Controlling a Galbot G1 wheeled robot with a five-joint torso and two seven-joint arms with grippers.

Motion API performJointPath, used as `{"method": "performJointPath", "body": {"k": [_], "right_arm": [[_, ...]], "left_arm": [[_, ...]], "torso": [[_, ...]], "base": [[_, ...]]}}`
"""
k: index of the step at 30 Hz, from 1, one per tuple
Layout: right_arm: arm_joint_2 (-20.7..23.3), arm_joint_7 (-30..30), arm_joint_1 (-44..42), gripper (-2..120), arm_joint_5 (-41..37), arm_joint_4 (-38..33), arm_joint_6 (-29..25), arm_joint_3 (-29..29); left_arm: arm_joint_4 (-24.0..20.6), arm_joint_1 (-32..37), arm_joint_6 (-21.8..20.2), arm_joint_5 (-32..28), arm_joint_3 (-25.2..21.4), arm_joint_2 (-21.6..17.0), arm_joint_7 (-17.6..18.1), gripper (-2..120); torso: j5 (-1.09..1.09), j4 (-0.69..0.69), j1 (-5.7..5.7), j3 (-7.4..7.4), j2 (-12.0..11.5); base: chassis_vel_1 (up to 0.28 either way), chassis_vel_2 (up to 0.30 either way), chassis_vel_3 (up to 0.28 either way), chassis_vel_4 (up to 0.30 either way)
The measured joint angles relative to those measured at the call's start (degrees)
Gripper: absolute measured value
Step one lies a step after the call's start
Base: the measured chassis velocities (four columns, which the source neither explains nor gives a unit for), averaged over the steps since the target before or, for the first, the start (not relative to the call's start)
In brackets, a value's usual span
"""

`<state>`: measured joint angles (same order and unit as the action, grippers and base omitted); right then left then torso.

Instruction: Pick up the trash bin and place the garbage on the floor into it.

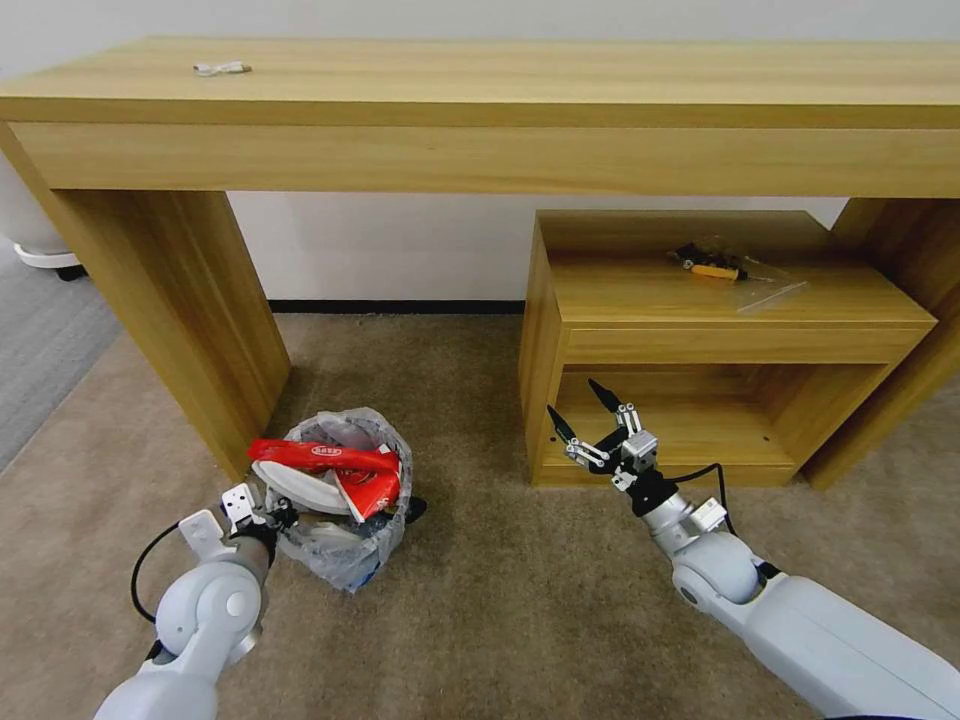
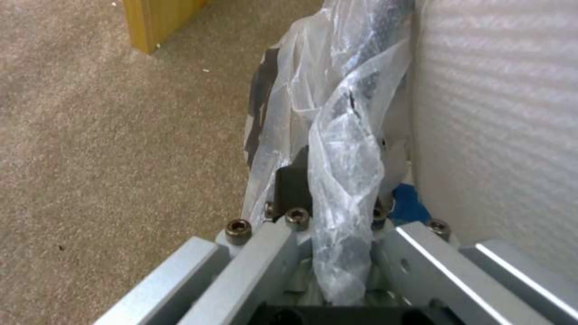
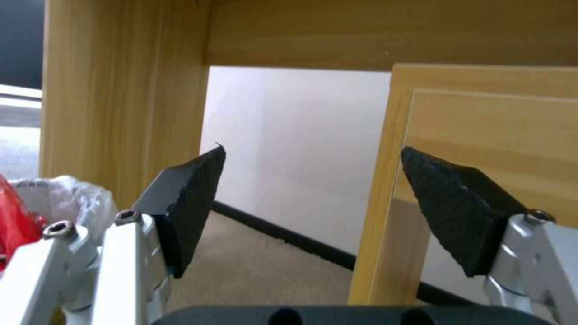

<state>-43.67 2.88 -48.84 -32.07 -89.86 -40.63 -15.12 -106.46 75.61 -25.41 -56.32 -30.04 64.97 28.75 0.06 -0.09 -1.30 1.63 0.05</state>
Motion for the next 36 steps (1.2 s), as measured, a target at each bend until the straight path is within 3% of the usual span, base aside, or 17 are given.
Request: {"method": "performJointPath", "body": {"k": [2, 8, 15, 17, 19, 26, 32, 36], "right_arm": [[-0.21, -0.27, 0.13, 75, -0.05, 0.55, -0.15, -0.18], [-0.96, -0.73, 0.68, 70, 0.15, 2.28, -0.46, -1.32], [-1.38, -0.72, 0.51, 66, 0.60, 2.61, -0.50, -1.56], [-1.49, -0.65, 0.10, 63, 1.01, 2.57, -0.56, -1.57], [-1.52, -0.62, 0.02, 62, 1.11, 2.55, -0.60, -1.57], [-1.75, -0.24, -0.66, 56, 1.95, 2.38, -0.87, -1.25], [-2.12, 0.16, -1.21, 53, 2.07, 2.32, -0.73, -0.55], [-2.69, 0.76, -1.25, 60, 1.90, 2.35, -0.26, 0.50]], "left_arm": [[0.59, -0.44, -0.02, -0.05, 0.27, -0.02, 0.41, 2], [-0.18, -0.84, -0.55, -0.37, 0.63, -0.25, 1.57, 26], [-2.24, -0.45, 0.51, 1.09, -0.59, -0.25, 1.17, 46], [-3.33, 0.06, 0.63, 1.74, -1.33, -0.23, 0.84, 58], [-3.67, 0.25, 0.70, 1.95, -1.61, -0.20, 0.72, 62], [-5.12, 0.96, 1.54, 4.28, -3.37, 0.59, -0.34, 91], [-5.71, 1.04, 1.95, 6.07, -5.07, 1.85, -1.66, 100], [-6.62, 0.61, 2.07, 6.70, -6.75, 2.97, -2.36, 100]], "torso": [[-0.01, 0.00, 0.00, 0.00, 0.00], [-0.11, -0.03, -0.01, 0.03, -0.03], [-0.06, -0.03, 0.00, 0.02, -0.03], [-0.04, -0.03, 0.00, 0.02, -0.03], [-0.05, -0.03, -0.01, 0.02, -0.03], [-0.04, -0.02, -0.01, 0.01, -0.02], [-0.04, -0.03, 0.00, 0.01, -0.02], [-0.04, -0.02, -0.01, 0.01, -0.02]], "base": [[0.000, 0.000, 0.000, 0.000], [0.000, 0.000, 0.000, 0.000], [0.000, 0.000, 0.000, 0.000], [0.000, 0.000, 0.000, 0.000], [0.000, 0.000, 0.000, 0.000], [0.000, 0.000, 0.000, 0.000], [0.000, 0.000, 0.000, 0.000], [0.000, 0.000, 0.000, 0.000]]}}
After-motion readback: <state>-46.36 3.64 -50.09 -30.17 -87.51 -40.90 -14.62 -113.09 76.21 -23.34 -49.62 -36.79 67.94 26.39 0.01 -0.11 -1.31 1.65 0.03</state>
